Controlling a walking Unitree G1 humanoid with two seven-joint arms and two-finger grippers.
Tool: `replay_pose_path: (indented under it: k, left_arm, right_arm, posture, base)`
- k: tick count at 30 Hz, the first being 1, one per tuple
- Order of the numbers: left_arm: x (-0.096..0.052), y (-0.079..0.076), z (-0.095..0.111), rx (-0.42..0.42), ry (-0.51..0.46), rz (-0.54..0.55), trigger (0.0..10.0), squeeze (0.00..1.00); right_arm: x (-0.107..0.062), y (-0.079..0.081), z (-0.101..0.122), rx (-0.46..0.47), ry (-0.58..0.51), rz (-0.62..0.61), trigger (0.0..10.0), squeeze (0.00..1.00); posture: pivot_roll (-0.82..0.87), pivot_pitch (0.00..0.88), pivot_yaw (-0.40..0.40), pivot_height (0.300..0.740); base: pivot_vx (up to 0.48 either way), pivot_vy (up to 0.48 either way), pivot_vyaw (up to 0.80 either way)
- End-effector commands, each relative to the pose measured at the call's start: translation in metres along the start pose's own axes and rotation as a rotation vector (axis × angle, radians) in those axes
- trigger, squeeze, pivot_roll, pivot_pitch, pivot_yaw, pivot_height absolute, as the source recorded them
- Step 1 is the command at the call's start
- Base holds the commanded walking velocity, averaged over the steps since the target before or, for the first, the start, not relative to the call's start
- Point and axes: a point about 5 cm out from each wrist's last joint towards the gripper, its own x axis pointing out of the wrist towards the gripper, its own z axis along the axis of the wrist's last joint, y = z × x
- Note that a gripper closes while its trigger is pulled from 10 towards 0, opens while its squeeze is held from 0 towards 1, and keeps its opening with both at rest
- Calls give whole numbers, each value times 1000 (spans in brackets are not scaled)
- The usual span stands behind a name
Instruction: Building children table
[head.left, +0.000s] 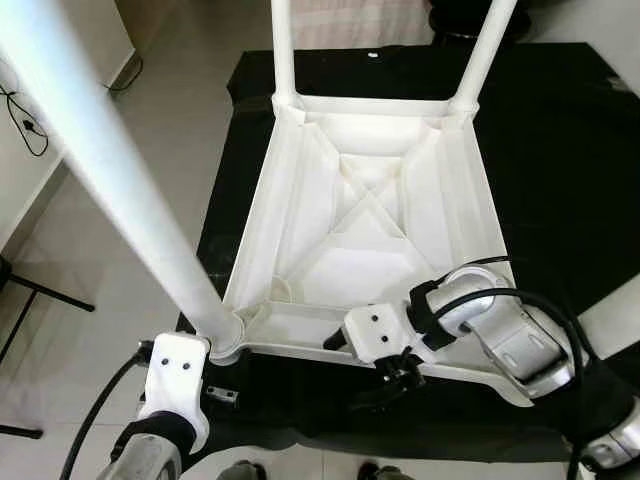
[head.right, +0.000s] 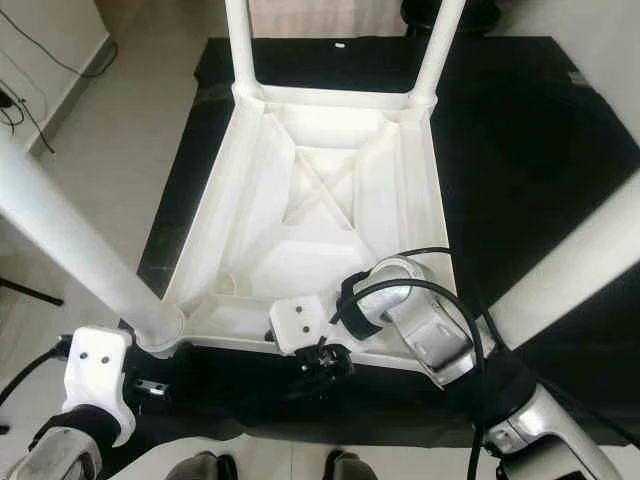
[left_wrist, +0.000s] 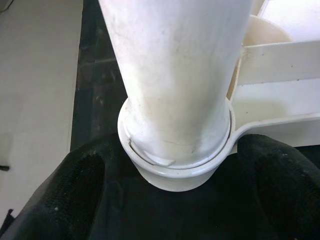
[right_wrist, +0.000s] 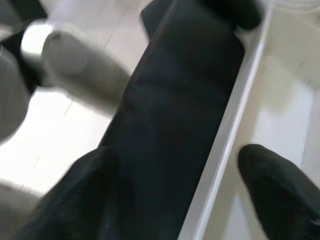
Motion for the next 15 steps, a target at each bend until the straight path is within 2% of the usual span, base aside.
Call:
replay_pose_path:
  k: [1, 3, 5, 6, 10, 11, 12, 13, 14, 15]
  left_arm:
    - [-1, 2, 7, 6, -46, 20, 10000, 0]
    - [-1, 2, 7, 5, -46, 21, 10000, 0]
    - [-1, 2, 7, 5, -46, 21, 10000, 0]
    - [-1, 1, 7, 6, -51, 17, 10000, 0]
    - [-1, 0, 8, 10, -59, -1, 10000, 0]
    - [-1, -2, 9, 9, -67, -20, 10000, 0]
    - [-2, -5, 12, 6, -81, -56, 10000, 0]
    - [-2, -5, 12, 6, -81, -56, 10000, 0]
    - [-3, -9, 14, 2, -94, -94, 10000, 0]
    - [-3, -9, 14, 2, -94, -94, 10000, 0]
  right_arm:
    - [-3, -3, 5, 19, -51, -17, 10000, 1000]
    - [-12, -7, 9, 46, -119, -58, 10000, 1000]
    - [-12, -7, 9, 46, -119, -58, 10000, 1000]
    - [-21, -10, 7, 56, -131, -101, 10000, 1000]
    - [-30, -11, 6, 65, -149, -133, 10000, 1000]
    - [-36, -11, 7, 74, -177, -159, 10000, 949]
    - [-44, -13, 11, 90, -237, -204, 10000, 702]
    - [-44, -13, 11, 90, -237, -204, 10000, 702]
    - [-50, -14, 14, 102, -293, -249, 10000, 0]
    - [-50, -14, 14, 102, -293, -249, 10000, 0]
  posture:
    - [83, 187, 15, 740]
    - [80, 183, 10, 740]
    - [80, 183, 10, 740]
    - [79, 182, 8, 740]
    - [71, 176, 2, 740]
    - [69, 173, -1, 740]
    - [69, 173, -1, 740]
    - [69, 173, -1, 740]
    - [64, 170, -5, 740]
    - [64, 170, -5, 740]
  base:
    - [0, 0, 0]
    - [0, 0, 0]
    - [0, 0, 0]
    - [0, 0, 0]
    - [0, 0, 0]
    - [0, 0, 0]
    - [0, 0, 0]
    - [0, 0, 0]
    - [0, 0, 0]
    - [0, 0, 0]
